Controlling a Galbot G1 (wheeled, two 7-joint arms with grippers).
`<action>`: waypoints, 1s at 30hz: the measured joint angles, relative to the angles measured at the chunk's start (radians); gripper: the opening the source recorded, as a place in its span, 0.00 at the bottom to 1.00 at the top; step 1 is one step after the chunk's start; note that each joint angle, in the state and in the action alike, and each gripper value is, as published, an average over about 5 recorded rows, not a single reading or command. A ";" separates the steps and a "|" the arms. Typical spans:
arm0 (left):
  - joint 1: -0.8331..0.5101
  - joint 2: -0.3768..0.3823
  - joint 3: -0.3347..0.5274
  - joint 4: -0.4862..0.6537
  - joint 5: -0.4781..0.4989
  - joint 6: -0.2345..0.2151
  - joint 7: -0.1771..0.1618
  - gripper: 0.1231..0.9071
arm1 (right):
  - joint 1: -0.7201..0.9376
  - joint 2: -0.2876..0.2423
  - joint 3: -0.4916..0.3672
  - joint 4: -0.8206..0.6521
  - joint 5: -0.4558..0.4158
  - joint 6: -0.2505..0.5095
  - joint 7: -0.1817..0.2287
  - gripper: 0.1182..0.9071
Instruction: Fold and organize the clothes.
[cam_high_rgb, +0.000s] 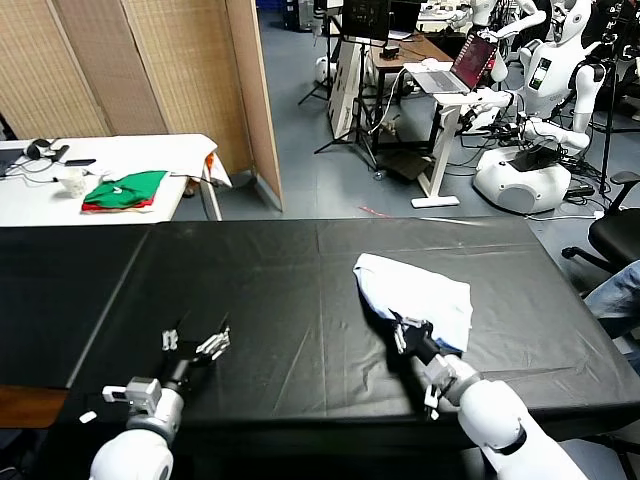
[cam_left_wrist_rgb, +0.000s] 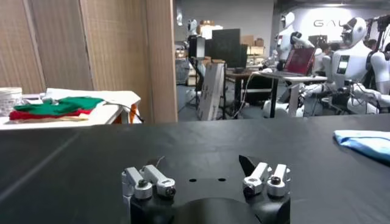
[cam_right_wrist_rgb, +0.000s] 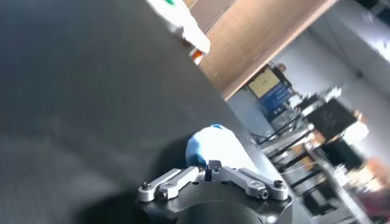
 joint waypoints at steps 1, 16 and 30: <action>0.002 -0.001 -0.002 -0.001 0.001 -0.001 0.000 1.00 | 0.002 0.002 0.006 0.000 0.059 -0.014 0.000 0.03; 0.002 -0.011 -0.010 0.008 0.002 -0.012 0.001 1.00 | 0.007 0.035 0.149 0.015 0.868 -0.342 0.076 0.03; 0.001 -0.016 -0.009 0.014 0.002 -0.018 0.002 1.00 | 0.026 0.026 0.171 -0.021 1.006 -0.463 0.049 0.03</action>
